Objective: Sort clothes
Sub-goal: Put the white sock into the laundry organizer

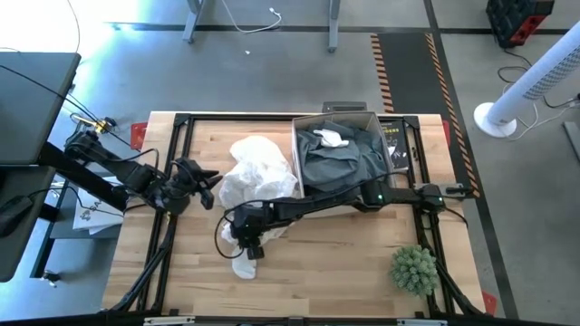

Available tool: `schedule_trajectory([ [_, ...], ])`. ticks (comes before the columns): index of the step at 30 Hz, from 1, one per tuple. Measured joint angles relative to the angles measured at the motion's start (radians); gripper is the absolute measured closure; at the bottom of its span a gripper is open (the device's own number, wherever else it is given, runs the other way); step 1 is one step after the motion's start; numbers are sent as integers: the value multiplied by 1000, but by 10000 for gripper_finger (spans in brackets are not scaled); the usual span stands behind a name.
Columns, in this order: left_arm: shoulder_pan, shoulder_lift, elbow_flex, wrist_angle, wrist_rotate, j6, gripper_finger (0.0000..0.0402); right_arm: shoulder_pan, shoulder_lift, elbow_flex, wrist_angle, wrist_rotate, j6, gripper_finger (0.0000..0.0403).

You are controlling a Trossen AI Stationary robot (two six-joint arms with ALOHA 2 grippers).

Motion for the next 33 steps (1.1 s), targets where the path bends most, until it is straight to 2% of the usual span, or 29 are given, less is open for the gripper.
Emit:
schedule_trajectory([
  [3,0,8,0,-4,-2,0,303,-8,2,-1,-3,-5,10,296],
  [7,1,17,0,-5,-5,-1,303,-9,2,-1,-3,20,-24,385],
  [13,1,19,0,-32,4,-2,303,19,-35,23,-89,168,-43,399],
  [16,1,19,0,-89,28,-34,303,45,-119,50,-177,295,-47,400],
  [21,2,19,0,-195,31,-121,303,76,-319,59,-235,576,-165,401],
  [27,0,26,-1,-216,31,-143,303,79,-565,57,-339,907,-219,402],
  [30,0,36,-1,-214,32,-151,303,75,-678,60,-461,1044,-213,402],
  [33,0,55,-1,-211,32,-159,303,38,-756,57,-648,1109,-115,402],
])
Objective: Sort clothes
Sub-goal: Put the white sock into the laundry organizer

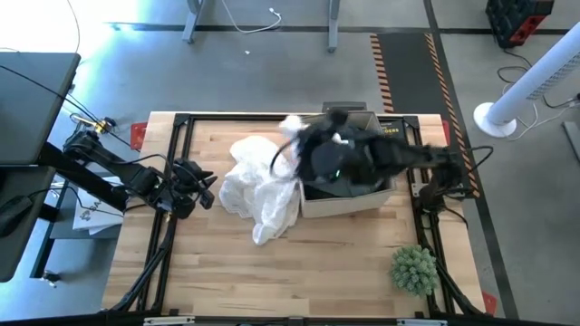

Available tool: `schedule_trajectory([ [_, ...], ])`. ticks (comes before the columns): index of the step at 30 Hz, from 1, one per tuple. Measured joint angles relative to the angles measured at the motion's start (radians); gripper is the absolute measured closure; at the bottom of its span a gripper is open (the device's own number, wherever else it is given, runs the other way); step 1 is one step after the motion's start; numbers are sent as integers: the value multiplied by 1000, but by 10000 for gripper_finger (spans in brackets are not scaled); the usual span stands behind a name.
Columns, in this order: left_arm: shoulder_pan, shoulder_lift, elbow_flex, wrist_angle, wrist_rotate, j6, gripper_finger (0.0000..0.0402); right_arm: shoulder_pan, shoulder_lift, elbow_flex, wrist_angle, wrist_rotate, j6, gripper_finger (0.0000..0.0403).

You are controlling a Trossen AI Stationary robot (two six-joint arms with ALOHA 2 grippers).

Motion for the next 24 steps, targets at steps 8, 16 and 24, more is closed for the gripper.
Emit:
schedule_trajectory([
  [8,-6,65,0,37,6,-1,303,-210,-71,-84,-506,-77,399,402],
  [16,-14,123,-1,50,40,-1,303,-376,-98,-599,-187,-345,297,402],
  [24,-42,163,-1,51,46,-9,303,-500,-115,-1072,184,-492,351,402],
])
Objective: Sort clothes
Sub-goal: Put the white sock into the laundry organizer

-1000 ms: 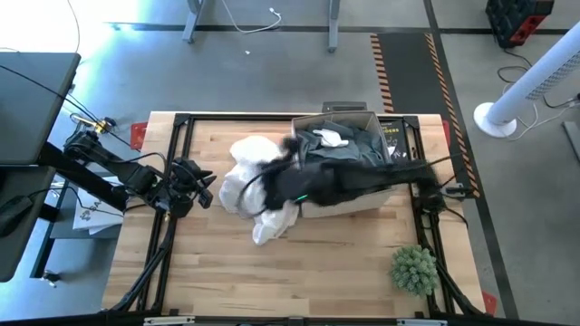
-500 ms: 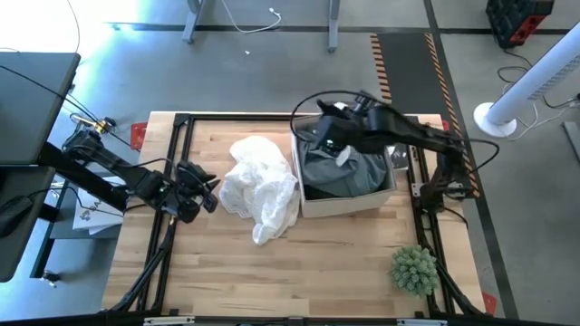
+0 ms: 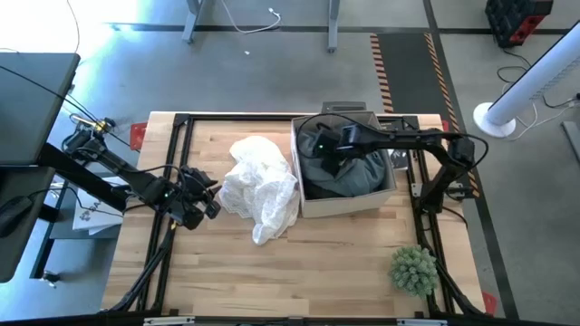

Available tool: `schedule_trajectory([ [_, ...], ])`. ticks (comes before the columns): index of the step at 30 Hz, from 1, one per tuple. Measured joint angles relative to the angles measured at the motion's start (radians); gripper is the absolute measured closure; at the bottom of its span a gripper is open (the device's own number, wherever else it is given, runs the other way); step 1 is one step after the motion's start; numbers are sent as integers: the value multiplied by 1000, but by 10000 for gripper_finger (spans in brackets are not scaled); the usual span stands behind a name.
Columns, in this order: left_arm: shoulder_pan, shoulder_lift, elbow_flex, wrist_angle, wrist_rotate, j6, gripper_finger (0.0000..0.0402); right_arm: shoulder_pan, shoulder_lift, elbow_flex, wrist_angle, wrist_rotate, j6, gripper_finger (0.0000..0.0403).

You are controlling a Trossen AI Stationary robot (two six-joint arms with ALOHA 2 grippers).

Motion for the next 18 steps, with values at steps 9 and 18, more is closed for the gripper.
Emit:
schedule_trajectory([
  [9,-1,13,0,2,-8,-18,303,-47,-93,171,-199,-105,69,327],
  [18,-1,13,0,4,-9,-26,303,-34,-224,438,-389,-70,174,266],
])
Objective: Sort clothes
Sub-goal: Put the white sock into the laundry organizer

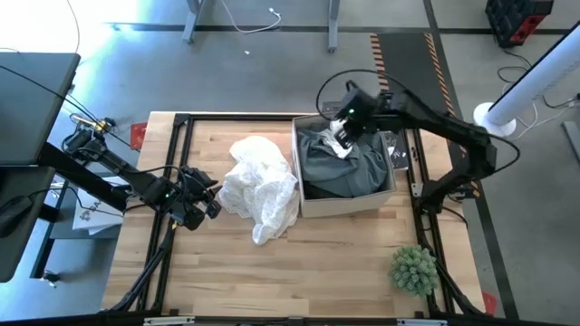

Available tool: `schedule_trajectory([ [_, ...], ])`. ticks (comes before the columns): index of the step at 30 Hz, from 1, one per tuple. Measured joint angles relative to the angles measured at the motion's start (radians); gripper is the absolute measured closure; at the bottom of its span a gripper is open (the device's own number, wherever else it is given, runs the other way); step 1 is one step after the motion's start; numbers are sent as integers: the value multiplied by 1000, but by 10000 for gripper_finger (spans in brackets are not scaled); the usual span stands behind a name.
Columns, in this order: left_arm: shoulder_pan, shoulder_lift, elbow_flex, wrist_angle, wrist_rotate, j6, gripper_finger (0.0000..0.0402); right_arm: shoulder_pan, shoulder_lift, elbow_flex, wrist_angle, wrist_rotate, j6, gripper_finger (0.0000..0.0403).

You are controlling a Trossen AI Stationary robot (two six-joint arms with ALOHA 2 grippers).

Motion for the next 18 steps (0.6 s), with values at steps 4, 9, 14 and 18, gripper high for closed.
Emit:
schedule_trajectory([
  [4,0,0,0,14,-20,1,303,2,-39,-103,221,8,-33,266],
  [9,-1,0,0,31,-21,1,303,-47,-44,-391,491,-17,94,265],
  [14,-1,0,0,33,-21,2,303,-62,3,-737,863,-72,223,265],
  [18,0,0,0,35,-22,2,303,-86,18,-853,1022,-81,250,265],
])
